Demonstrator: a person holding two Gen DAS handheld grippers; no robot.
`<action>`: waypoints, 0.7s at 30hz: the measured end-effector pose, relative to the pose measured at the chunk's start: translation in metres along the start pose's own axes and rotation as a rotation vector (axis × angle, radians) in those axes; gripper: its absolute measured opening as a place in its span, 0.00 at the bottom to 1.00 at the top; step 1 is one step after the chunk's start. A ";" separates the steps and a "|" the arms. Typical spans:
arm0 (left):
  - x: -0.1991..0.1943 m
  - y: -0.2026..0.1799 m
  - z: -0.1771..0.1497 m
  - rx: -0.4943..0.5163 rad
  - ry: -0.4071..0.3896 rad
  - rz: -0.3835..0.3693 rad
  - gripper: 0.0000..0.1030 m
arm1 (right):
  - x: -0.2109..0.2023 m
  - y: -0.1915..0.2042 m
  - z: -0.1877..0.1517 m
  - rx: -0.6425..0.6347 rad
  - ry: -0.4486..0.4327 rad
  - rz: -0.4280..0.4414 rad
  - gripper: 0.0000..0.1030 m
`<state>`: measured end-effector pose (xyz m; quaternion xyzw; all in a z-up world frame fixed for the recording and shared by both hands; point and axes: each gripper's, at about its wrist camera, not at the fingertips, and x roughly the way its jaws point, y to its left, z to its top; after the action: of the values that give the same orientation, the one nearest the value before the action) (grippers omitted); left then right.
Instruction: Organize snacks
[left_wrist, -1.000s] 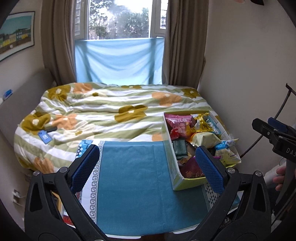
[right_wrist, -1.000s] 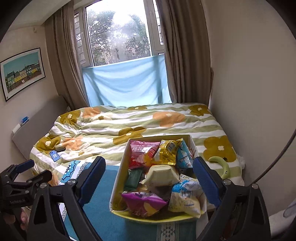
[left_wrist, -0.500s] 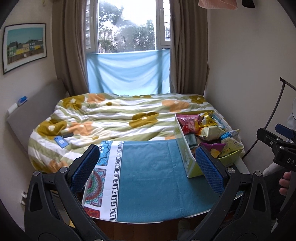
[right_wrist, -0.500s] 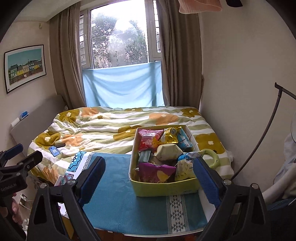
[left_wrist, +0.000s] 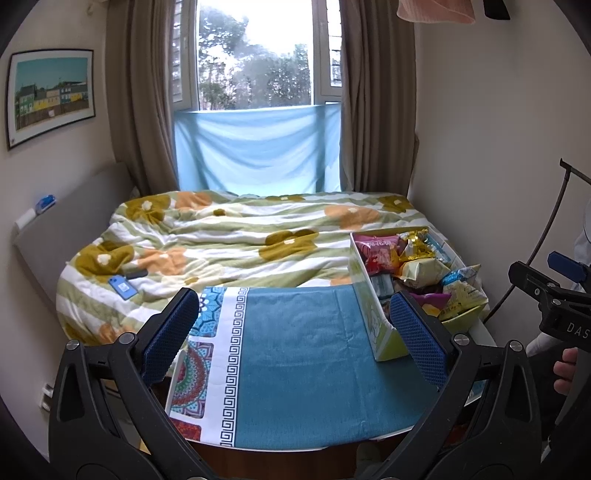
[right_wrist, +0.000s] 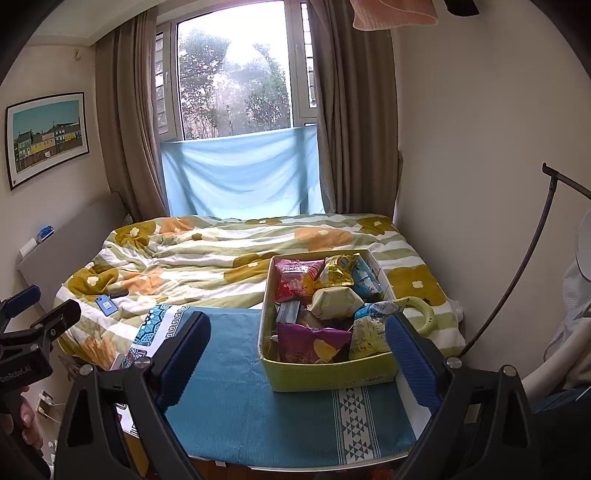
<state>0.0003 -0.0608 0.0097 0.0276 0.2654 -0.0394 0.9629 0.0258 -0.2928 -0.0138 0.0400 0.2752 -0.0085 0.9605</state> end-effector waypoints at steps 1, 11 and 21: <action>0.001 0.001 0.001 -0.001 0.000 0.000 0.99 | 0.000 0.001 0.000 -0.001 -0.002 0.001 0.92; 0.009 0.002 0.003 -0.005 0.016 -0.004 0.99 | 0.007 0.005 0.003 -0.010 0.007 0.001 0.92; 0.014 0.004 0.006 -0.010 0.024 -0.004 0.99 | 0.009 0.006 0.005 -0.012 0.013 0.002 0.92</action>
<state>0.0156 -0.0580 0.0074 0.0227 0.2770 -0.0398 0.9598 0.0366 -0.2874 -0.0143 0.0343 0.2813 -0.0058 0.9590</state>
